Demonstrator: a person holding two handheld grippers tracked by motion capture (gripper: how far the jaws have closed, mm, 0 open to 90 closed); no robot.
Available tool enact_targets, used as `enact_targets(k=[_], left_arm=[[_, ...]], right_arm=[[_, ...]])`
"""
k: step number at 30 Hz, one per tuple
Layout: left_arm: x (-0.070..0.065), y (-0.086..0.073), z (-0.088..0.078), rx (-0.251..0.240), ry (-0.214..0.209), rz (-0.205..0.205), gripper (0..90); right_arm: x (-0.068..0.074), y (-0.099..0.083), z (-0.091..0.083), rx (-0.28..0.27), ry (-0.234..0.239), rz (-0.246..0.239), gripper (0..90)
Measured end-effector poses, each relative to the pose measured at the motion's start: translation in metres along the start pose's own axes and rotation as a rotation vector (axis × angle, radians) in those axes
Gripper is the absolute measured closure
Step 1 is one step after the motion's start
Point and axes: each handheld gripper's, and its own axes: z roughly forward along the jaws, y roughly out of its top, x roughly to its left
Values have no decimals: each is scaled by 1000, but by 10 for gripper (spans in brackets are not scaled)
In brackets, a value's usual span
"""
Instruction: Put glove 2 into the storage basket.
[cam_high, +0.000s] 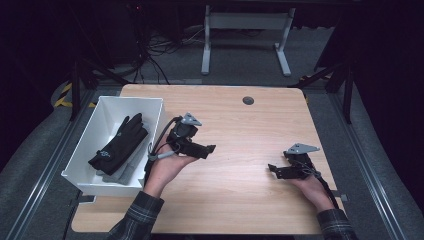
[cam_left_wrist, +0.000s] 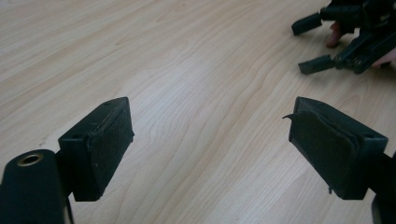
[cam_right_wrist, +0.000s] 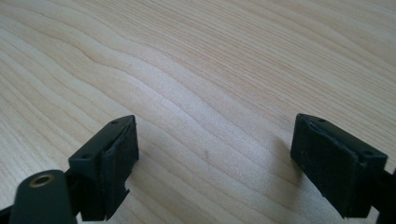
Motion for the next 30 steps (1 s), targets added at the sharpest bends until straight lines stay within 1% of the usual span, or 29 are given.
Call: enact_targets(k=[2,4,10,14,18,20,24,28,30], left_arm=[[-4,-4,10,17,-14,8,140],[-8,-8,20,27,-19,20,140],[-18,-22,42,43,-14,54,134],[-21,-31,54,51,-6,82,133],[-23,-43,65,46,-14,81,129],[-23,-49,71,59,-20,89,128],[-24,-58,81,76,-7,102,125],[-24,-67,90,92,-5,93,122],[-24,-70,94,100,11,102,105]], right_arm=[[0,0,0,1,-1,-1,155],[0,0,0,0,0,0,155],[0,0,0,0,0,0,156],[0,0,0,0,1,0,155],[0,0,0,0,3,0,155],[0,0,0,0,2,0,155],[0,0,0,0,2,-1,155],[0,0,0,0,2,-1,155],[0,0,0,0,2,-1,156]])
